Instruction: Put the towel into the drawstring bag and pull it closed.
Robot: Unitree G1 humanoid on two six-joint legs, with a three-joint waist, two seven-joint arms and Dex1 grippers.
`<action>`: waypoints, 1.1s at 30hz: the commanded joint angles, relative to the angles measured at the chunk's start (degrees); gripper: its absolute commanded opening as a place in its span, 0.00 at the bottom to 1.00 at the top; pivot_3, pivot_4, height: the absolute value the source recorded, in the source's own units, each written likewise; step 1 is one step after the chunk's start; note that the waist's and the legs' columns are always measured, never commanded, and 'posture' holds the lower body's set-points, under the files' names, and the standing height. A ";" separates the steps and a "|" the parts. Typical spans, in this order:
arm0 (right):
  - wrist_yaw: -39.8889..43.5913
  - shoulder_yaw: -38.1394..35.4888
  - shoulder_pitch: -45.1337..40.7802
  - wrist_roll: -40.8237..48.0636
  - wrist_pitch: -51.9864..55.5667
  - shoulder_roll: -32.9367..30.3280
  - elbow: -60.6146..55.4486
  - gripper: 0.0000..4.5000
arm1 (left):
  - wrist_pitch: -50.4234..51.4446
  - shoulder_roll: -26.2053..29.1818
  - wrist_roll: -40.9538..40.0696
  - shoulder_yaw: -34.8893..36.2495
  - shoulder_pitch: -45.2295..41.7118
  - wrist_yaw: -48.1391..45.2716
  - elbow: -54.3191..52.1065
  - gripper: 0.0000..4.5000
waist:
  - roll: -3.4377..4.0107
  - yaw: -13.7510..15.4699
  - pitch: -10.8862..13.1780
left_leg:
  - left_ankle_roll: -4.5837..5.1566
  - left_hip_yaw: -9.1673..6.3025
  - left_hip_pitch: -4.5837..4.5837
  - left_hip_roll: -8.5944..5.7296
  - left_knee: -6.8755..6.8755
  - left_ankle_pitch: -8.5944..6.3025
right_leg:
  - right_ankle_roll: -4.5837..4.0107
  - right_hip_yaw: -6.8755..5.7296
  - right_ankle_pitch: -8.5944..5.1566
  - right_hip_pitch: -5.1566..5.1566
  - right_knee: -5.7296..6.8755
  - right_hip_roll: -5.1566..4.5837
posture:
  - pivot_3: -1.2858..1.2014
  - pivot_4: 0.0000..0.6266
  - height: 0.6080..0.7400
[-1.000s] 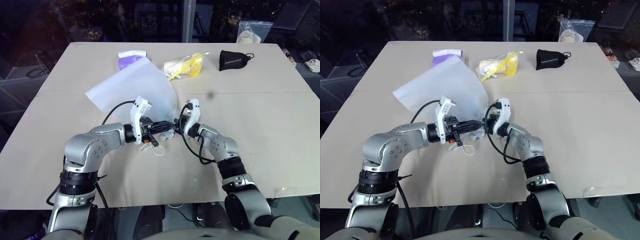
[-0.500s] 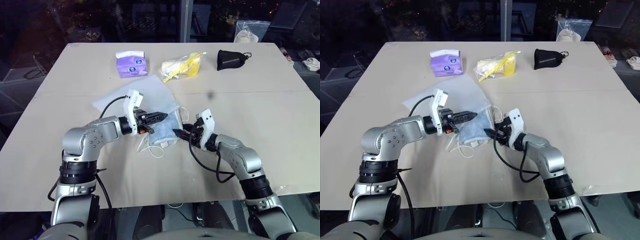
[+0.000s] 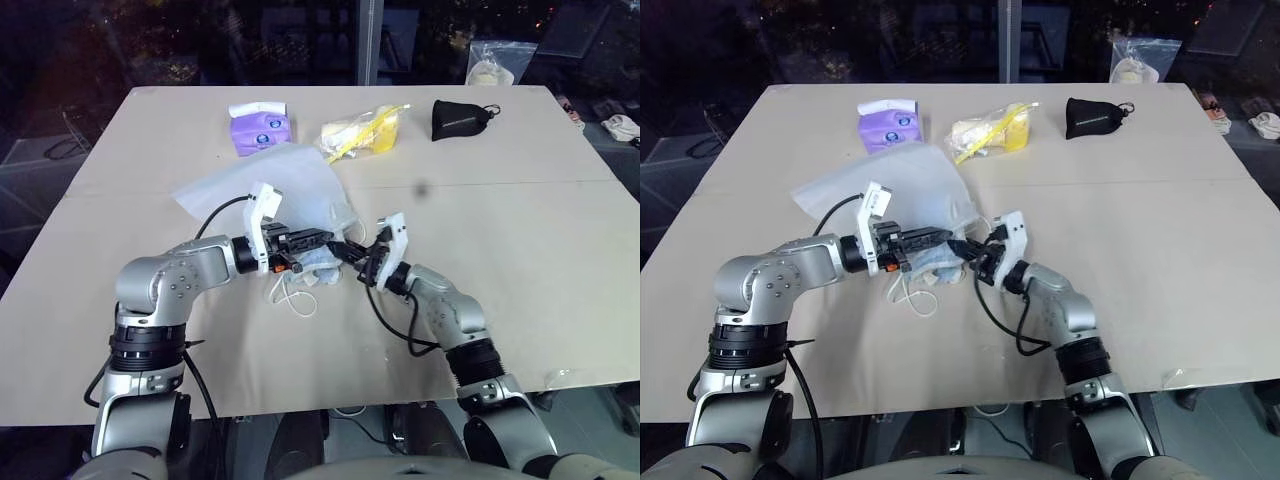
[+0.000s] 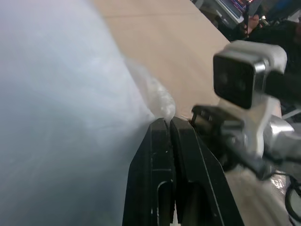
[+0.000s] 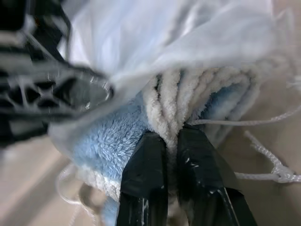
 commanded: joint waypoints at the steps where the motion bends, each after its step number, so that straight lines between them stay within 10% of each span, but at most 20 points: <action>1: 1.03 -4.21 2.55 8.97 7.75 -4.18 -14.47 0.01 | 5.53 -1.78 -8.20 3.99 -3.50 1.00 -2.92 0.00 | 0.00 0.39 0.02 | 0.00 -0.01 -0.06 -0.01 0.01 0.00 | 0.00 -0.01 0.00 -0.02 -0.04 -0.01 | 0.52 0.24 1.00; 9: -6.36 -4.32 4.47 12.26 15.27 -8.85 -26.22 0.01 | 15.58 -5.76 -16.06 4.52 -6.26 5.60 -1.00 0.00 | -0.01 0.11 0.02 | 0.00 -0.01 0.10 -0.04 -0.01 0.00 | 0.14 0.08 -0.10 0.00 0.01 0.06 | 0.52 0.24 1.00; 24: -10.27 -5.81 -5.76 -2.85 -17.56 5.39 10.32 0.01 | 18.57 -8.20 -20.01 4.40 -1.45 8.16 -0.20 0.00 | -0.01 0.21 0.04 | -0.01 -0.11 -0.04 -0.21 0.00 -0.01 | 0.01 0.28 0.00 -0.02 -0.08 0.06 | 0.52 0.24 1.00; 30: -7.41 1.07 2.48 -8.02 -12.90 -3.85 -7.31 0.57 | 10.69 -5.58 -13.87 4.02 -3.99 6.43 3.89 0.00 | 0.02 0.33 0.05 | -0.01 -0.16 -0.01 -0.23 -0.02 0.00 | 0.00 0.24 -0.01 -0.02 -0.03 0.05 | 0.52 0.24 1.00; 33: -6.27 3.15 6.81 -7.93 -6.91 -10.78 -19.40 0.57 | 8.06 -4.61 -12.03 4.12 -6.31 5.30 6.83 0.00 | 0.09 0.09 0.10 | -0.01 -0.16 -0.01 -0.23 -0.02 0.00 | 0.00 0.25 -0.02 -0.02 -0.03 0.05 | 0.52 0.24 1.00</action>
